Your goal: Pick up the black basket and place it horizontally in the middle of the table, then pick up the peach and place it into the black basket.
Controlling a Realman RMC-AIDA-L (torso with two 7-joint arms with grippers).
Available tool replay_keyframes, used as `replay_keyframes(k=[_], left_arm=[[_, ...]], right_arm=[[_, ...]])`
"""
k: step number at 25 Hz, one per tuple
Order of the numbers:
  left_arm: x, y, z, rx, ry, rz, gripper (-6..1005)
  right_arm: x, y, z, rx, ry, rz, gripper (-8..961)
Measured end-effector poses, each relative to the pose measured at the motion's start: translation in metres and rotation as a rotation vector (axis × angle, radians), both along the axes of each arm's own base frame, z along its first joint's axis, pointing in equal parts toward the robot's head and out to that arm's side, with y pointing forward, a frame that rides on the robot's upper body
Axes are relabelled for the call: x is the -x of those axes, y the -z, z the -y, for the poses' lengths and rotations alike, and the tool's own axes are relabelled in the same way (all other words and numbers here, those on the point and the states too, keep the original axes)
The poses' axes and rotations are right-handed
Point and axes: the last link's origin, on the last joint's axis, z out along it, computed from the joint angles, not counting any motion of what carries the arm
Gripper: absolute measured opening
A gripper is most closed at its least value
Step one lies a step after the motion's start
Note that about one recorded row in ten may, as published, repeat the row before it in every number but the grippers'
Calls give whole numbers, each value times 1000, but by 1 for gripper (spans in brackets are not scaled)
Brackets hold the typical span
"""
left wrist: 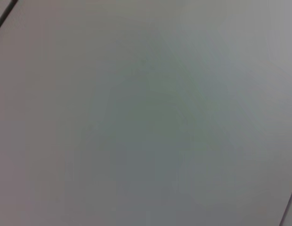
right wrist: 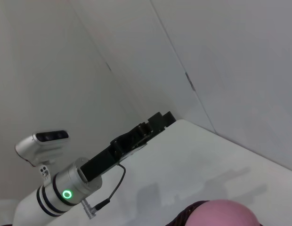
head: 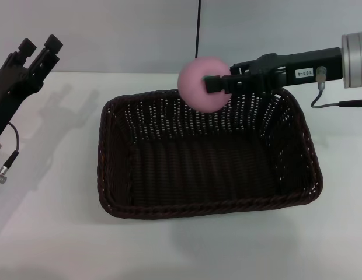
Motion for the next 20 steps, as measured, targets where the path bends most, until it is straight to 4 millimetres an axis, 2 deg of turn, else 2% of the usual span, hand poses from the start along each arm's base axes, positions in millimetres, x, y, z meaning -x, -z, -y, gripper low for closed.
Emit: replay_keyframes(k=[2,8,16,20], left_arm=[[1,1,1,2,-3,2,811],[1,1,2,3,-3,4,811],[1,0,1,0,-1,4,811],[0,-1,1,-5,3,7,811]], right_arm=[[-2,-1,0,-7,7,-5,282],[-6,-5,1,-17,15,-18,464],[-16,-11,3,-36,49,-32,465],[-26,-23,4,-102,78,-92,465]])
